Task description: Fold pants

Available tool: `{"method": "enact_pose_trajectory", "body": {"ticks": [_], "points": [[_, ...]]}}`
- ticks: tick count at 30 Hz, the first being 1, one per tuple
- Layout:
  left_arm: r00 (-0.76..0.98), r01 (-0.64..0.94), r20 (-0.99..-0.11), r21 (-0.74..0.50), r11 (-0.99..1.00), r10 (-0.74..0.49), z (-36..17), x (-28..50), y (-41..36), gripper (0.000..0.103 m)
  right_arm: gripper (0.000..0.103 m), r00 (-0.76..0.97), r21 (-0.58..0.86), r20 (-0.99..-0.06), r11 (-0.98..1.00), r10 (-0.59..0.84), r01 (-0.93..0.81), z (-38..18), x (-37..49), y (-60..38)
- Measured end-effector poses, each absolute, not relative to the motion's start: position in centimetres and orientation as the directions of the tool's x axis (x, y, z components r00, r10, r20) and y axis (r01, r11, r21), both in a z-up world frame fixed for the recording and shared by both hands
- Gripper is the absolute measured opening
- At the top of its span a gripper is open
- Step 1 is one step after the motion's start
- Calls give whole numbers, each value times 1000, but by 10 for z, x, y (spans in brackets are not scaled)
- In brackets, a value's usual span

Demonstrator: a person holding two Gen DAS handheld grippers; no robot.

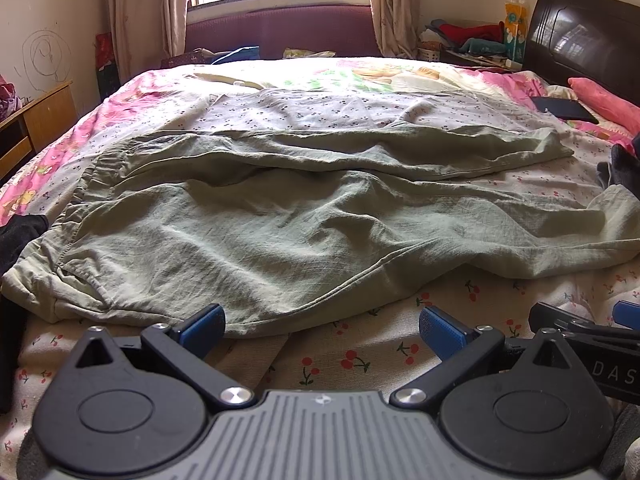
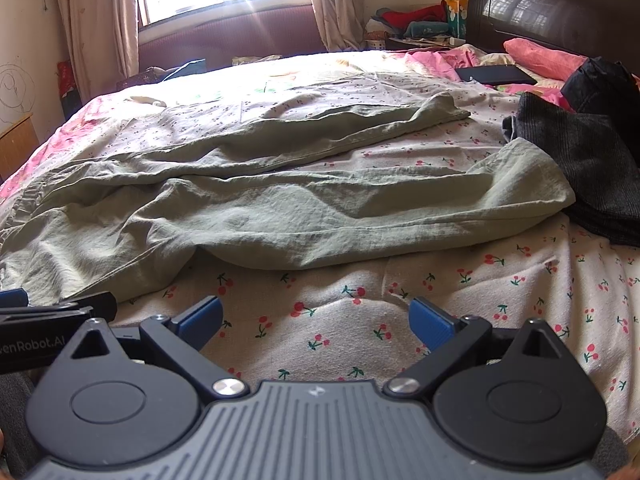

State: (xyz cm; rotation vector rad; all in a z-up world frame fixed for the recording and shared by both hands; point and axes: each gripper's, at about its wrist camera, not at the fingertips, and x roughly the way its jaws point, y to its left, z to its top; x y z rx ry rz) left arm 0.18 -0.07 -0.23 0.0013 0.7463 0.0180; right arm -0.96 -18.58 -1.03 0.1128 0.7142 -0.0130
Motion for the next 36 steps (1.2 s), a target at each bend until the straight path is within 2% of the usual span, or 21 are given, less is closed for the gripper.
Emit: {"method": "enact_pose_trajectory", "body": {"ticks": [36], "points": [[734,-15,-678,14,1000,20,-3,0,0,103,99,743,101,-668,993,28,53,-14,-8,-186]]}}
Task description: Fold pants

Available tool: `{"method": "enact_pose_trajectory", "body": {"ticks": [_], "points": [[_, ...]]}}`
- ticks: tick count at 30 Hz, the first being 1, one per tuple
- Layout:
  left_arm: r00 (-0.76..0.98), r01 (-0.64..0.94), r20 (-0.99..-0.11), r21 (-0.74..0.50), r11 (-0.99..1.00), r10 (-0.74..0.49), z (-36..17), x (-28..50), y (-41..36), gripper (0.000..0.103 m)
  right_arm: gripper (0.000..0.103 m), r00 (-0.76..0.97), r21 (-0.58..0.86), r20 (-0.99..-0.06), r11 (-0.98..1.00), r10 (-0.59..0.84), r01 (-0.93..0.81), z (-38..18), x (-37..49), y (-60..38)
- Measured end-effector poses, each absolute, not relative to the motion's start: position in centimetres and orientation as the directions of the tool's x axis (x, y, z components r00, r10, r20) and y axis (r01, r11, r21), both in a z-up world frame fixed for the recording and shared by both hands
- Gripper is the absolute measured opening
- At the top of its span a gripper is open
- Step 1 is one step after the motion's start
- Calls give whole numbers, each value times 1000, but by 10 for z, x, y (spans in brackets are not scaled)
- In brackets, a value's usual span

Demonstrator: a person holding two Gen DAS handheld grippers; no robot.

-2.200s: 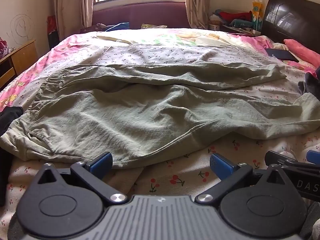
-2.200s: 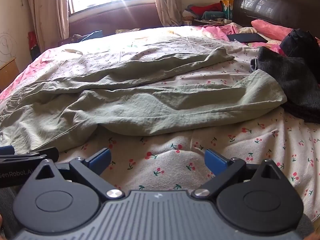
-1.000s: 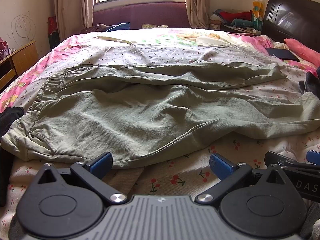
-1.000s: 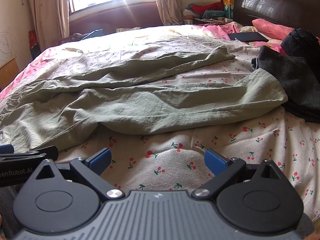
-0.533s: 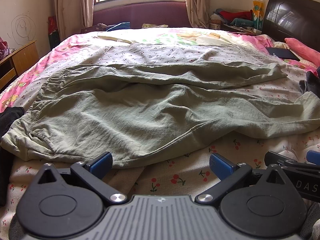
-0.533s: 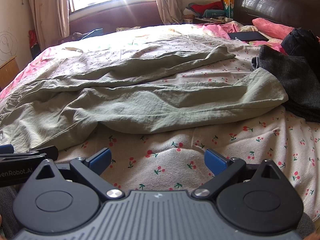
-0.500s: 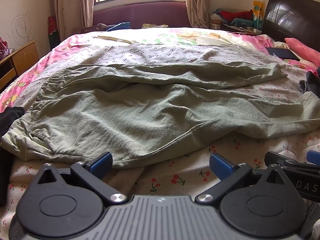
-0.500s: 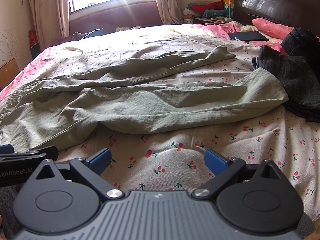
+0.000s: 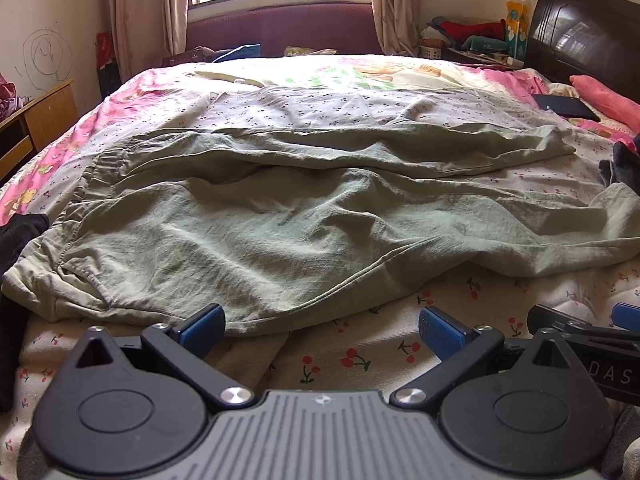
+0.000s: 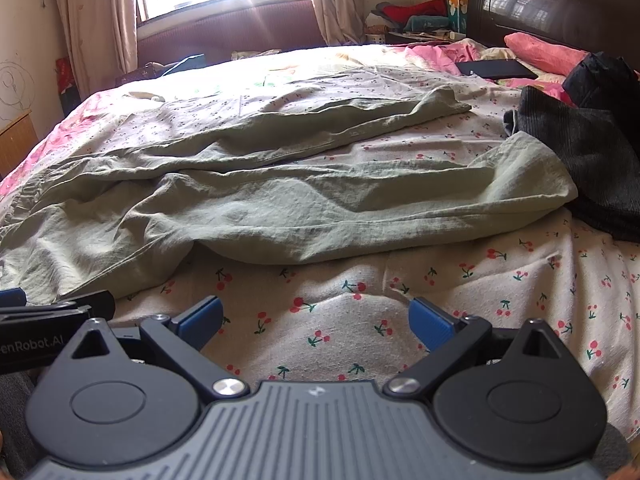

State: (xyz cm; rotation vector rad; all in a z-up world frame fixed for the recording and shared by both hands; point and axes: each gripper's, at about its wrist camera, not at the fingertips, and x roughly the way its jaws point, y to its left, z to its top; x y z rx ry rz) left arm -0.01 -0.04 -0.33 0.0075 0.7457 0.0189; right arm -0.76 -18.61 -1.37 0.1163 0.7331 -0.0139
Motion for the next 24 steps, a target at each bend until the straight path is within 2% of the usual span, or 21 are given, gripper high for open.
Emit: {"method": "enact_pose_trajectory", "body": {"ticks": [18,22,24], "points": [[742,10,-670,28,1000,11,-2,1,-7,103,98,727,97,-687,993,19,65,-14,-4,-188],[771,53,-636,28,998,-23,5,1,-13,103,98,727,140,-685,987,36,84,-10,-3,-197],[790,103,-612,85,991,-29,8,3,-24,103,97,736,171,-676,979,34,112,-4,-1,-208]]}}
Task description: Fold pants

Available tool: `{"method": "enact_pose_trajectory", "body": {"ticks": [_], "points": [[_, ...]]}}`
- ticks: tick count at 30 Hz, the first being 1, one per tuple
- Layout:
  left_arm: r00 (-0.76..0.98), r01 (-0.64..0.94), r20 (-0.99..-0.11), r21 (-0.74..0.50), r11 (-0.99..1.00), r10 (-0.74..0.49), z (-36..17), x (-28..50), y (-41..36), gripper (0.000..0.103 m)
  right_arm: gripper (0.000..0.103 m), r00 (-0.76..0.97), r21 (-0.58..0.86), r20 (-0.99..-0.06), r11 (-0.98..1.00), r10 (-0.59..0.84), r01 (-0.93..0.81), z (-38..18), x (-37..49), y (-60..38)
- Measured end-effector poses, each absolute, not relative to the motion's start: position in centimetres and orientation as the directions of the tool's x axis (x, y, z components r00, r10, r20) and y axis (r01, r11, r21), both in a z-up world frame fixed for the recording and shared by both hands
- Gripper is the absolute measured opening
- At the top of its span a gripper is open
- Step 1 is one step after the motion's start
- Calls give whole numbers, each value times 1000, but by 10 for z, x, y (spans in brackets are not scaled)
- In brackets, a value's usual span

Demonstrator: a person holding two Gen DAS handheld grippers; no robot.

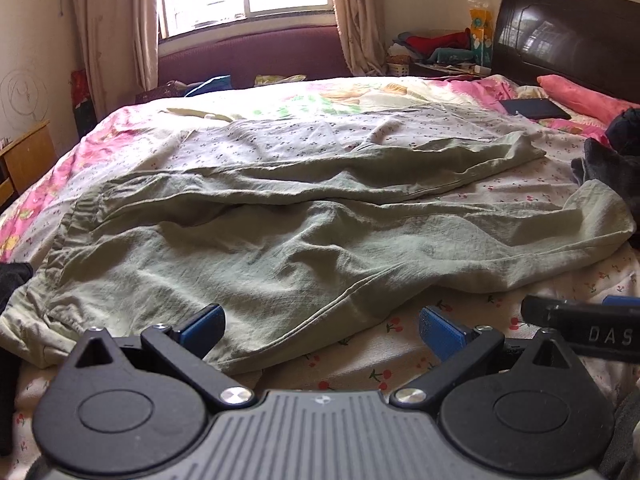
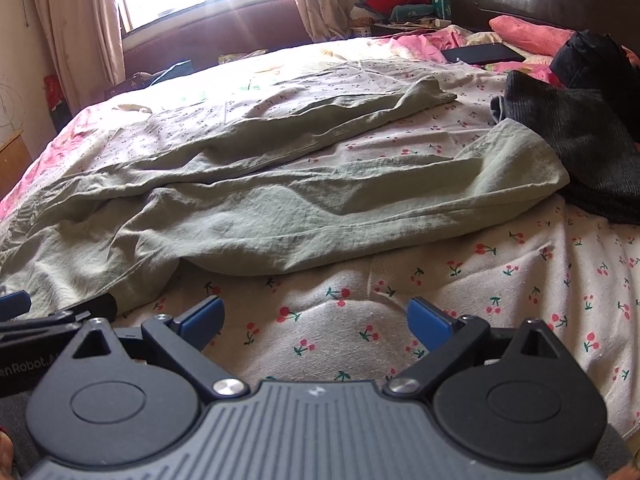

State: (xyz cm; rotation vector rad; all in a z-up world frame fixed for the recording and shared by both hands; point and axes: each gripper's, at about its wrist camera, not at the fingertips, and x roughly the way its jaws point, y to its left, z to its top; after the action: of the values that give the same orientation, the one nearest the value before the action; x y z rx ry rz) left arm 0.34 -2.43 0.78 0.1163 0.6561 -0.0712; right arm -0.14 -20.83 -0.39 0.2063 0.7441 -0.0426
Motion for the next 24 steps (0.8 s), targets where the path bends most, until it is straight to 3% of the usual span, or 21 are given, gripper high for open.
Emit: {"method": "enact_pose_trajectory", "body": {"ticks": [2,10,15,17,18,19,20,24], "points": [[802,148,-596,129,981,-43,9,8,-36,103,97,745,183,-667,970,1,163,2,2,-224],[777,277,-608,97,956,-164,5,38,-70,103,97,695,348,-716,824,-74,447,-11,30,-327],[774,315,-602,94,944,-198,0,48,-80,103,84,705,483,-706,688,-59,542,-23,50,-377],[772,324,-601,96,941,-204,-2,50,-82,103,72,713,483,-697,683,-79,548,-23,59,-383],[770,329,-604,99,939,-207,-3,51,-83,103,46,707,478,-702,681,-85,555,-25,64,-385],[767,335,-608,105,936,-206,-4,52,-85,103,14,694,477,-715,670,-80,568,-29,69,-388],[765,340,-610,110,934,-206,-5,52,-86,103,7,679,487,-731,650,-63,584,-34,73,-394],[765,353,-604,106,929,-222,-1,51,-86,103,2,716,557,-698,617,-14,556,-32,66,-408]]}}
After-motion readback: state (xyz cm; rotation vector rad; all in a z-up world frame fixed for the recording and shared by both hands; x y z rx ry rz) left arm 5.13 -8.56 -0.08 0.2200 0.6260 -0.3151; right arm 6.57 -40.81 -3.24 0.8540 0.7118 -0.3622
